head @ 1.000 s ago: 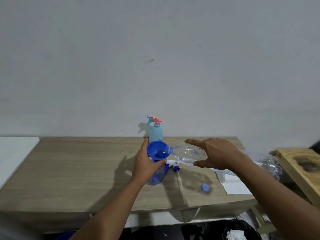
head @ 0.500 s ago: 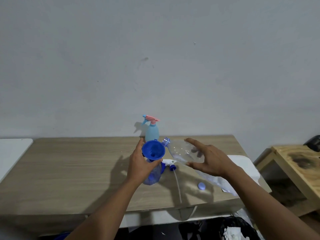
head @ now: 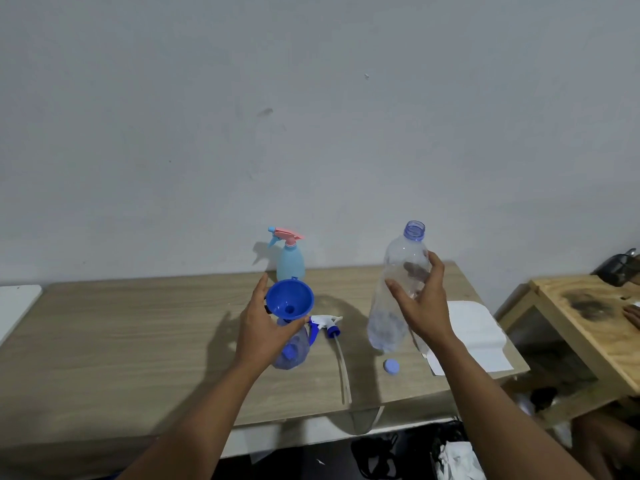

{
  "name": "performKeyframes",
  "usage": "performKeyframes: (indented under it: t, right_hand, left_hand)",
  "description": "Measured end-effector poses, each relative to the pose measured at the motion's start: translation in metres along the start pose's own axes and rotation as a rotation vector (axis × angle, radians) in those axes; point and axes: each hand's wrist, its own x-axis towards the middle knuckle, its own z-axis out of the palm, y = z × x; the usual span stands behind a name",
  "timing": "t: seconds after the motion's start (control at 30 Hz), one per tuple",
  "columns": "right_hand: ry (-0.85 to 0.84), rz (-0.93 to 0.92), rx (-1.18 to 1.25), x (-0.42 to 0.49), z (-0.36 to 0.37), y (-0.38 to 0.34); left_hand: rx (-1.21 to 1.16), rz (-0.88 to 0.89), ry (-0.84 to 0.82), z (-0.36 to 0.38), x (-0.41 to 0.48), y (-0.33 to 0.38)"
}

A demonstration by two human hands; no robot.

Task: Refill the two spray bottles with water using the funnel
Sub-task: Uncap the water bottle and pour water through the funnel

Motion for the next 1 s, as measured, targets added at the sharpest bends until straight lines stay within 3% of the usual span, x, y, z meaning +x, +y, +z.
performKeyframes:
  t: [0.57, 0.67, 0.73, 0.77, 0.83, 0.93, 1.0]
  right_hand:
    - [0.004, 0.095, 0.045, 0.013, 0.019, 0.013]
    - [0.166, 0.076, 0.049, 0.003, 0.021, 0.007]
    - [0.347, -0.051, 0.075, -0.014, 0.029, -0.002]
    - [0.342, -0.126, 0.088, -0.023, 0.037, -0.008]
    - [0.128, -0.198, 0.097, -0.038, 0.057, -0.021]
    - [-0.28, -0.105, 0.046, -0.044, 0.087, -0.042]
    - [-0.43, -0.024, 0.041, -0.043, 0.102, -0.053]
  left_hand:
    - [-0.006, -0.055, 0.007, 0.005, 0.003, -0.009]
    - [-0.019, -0.052, 0.005, 0.006, 0.003, -0.009]
    - [-0.032, -0.047, 0.006, 0.006, 0.001, -0.007]
    - [-0.039, -0.051, 0.005, 0.006, 0.0, -0.007]
    - [-0.044, -0.072, 0.0, 0.006, 0.0, -0.009]
    - [-0.018, -0.102, -0.005, 0.007, 0.001, -0.014]
    - [-0.018, -0.118, -0.015, 0.008, 0.001, -0.019]
